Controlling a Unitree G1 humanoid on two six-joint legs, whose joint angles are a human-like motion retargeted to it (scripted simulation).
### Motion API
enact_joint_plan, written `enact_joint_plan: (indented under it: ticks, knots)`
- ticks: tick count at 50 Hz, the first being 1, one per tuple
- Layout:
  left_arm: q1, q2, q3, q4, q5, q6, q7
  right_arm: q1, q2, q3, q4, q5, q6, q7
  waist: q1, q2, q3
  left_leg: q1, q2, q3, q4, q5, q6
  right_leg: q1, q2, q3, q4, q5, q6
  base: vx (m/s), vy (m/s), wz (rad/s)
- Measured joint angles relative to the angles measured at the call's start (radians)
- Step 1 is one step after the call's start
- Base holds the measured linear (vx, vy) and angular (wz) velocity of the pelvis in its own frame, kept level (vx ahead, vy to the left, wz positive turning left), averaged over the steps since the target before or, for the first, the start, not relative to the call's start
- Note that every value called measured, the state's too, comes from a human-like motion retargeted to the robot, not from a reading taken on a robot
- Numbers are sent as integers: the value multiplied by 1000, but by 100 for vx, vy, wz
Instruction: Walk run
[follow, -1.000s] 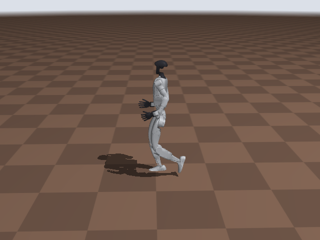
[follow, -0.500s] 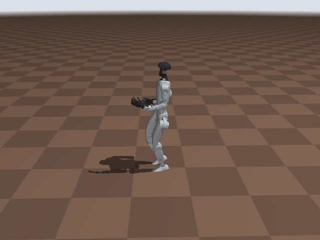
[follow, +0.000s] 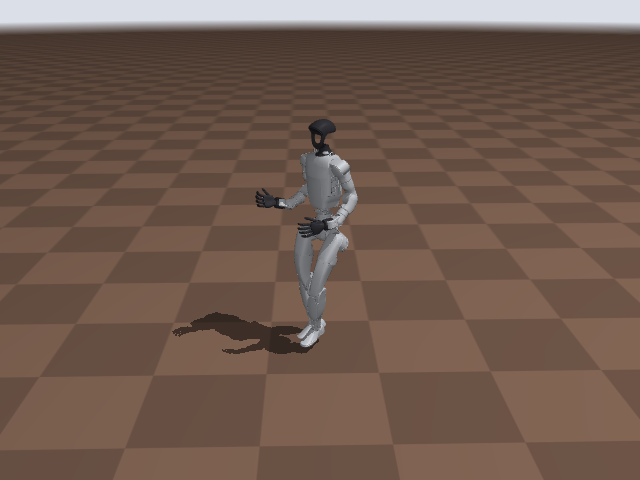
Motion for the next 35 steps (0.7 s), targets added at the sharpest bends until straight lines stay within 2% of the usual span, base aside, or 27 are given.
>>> enact_joint_plan:
  ticks: [3,6,7,8,9,10,12,13,15,17,18,20,22,23,25,29,30,32,33,35]
  knots:
    - [48,91,44,-19,42,17,44,-57,-79,10,-62,-91,88,53,84,7,15,-32,26,100,-331,22,-26,101,64,-38,-73,81,18,72,-11,55]
    - [63,150,94,-43,44,44,78,-103,-145,18,-116,-215,184,94,109,2,12,-11,38,235,-519,30,-65,203,110,-108,-93,105,49,80,-18,100]
    - [58,161,108,-47,38,54,86,-113,-158,20,-132,-249,207,99,119,-5,8,-4,46,268,-531,81,-33,232,118,-126,-81,123,69,135,-27,59]
    - [51,165,122,-46,31,62,94,-118,-166,26,-145,-277,218,99,150,-23,3,3,64,304,-511,198,67,256,121,-98,-54,161,93,143,-59,23]
    - [36,168,132,-38,23,71,99,-116,-163,26,-151,-311,228,95,160,-40,-10,16,66,303,-472,159,100,262,128,-108,-6,219,107,147,-98,24]
    - [16,170,140,-27,15,81,105,-111,-155,24,-155,-346,236,89,160,-57,-26,32,61,285,-425,43,100,261,138,-137,53,288,116,154,-58,72]
    - [-50,113,142,44,8,86,114,-67,-115,-5,-118,-438,229,127,168,-54,-34,0,90,97,-272,-7,100,183,161,-80,339,401,116,132,19,119]
    - [-117,56,205,90,-1,92,88,-61,-94,2,-86,-482,236,140,121,-42,-21,7,88,96,-216,-37,100,124,172,-26,510,401,116,74,37,158]
    - [-215,-54,259,120,-35,120,22,-44,-43,-1,-18,-537,275,128,89,69,-13,62,143,52,-241,-51,100,38,282,40,561,400,116,57,60,160]
    - [-251,-145,148,94,-104,116,44,14,-37,-10,21,-514,269,107,109,135,-9,140,115,14,-306,-23,100,-25,276,118,601,270,97,82,78,202]
    - [-262,-160,82,77,-134,96,78,56,-33,-16,20,-471,247,106,106,155,-6,173,83,-37,-356,11,100,-61,255,125,596,217,62,64,53,295]
    - [-287,-152,-31,44,-149,69,121,145,-13,-36,8,-363,197,128,47,200,1,230,26,-192,-438,80,100,-133,185,86,546,100,-3,51,31,382]
    - [-306,-109,-116,4,-94,63,81,230,17,-53,6,-248,163,165,5,221,-6,270,-22,-324,-480,133,100,-188,90,45,436,25,-46,78,17,381]
    - [-316,-83,-152,-14,-54,59,36,265,34,-62,10,-196,155,180,-18,224,-12,286,-48,-393,-485,149,100,-207,47,21,357,21,-42,68,3,374]
    - [-342,-24,-209,-41,26,66,-58,321,62,-72,24,-106,151,189,-60,215,-22,318,-97,-513,-486,166,100,-233,14,48,181,-5,-24,63,-11,363]
    - [-390,79,-244,-43,132,76,-135,360,76,-34,46,35,130,152,-108,165,-10,406,-137,-647,-478,159,100,-297,20,250,-79,-108,-19,65,-26,266]
    - [-393,96,-240,-32,144,76,-127,355,69,-17,53,67,124,142,-103,151,-1,434,-138,-658,-476,153,100,-310,30,308,-124,-135,0,64,-23,118]
    - [-360,99,-215,-1,147,81,-105,321,49,13,64,75,132,137,-75,120,23,501,-144,-653,-460,146,96,-309,73,370,-178,-187,116,71,-29,56]
    - [-334,93,-198,15,145,84,-103,294,39,21,69,63,140,139,-65,109,37,540,-132,-642,-445,145,85,-301,110,380,-185,-192,116,84,-22,45]
    - [-272,63,-158,35,135,96,-107,232,9,12,71,11,166,152,-50,80,34,573,-165,-579,-447,222,66,-304,83,347,-171,-89,104,83,7,71]
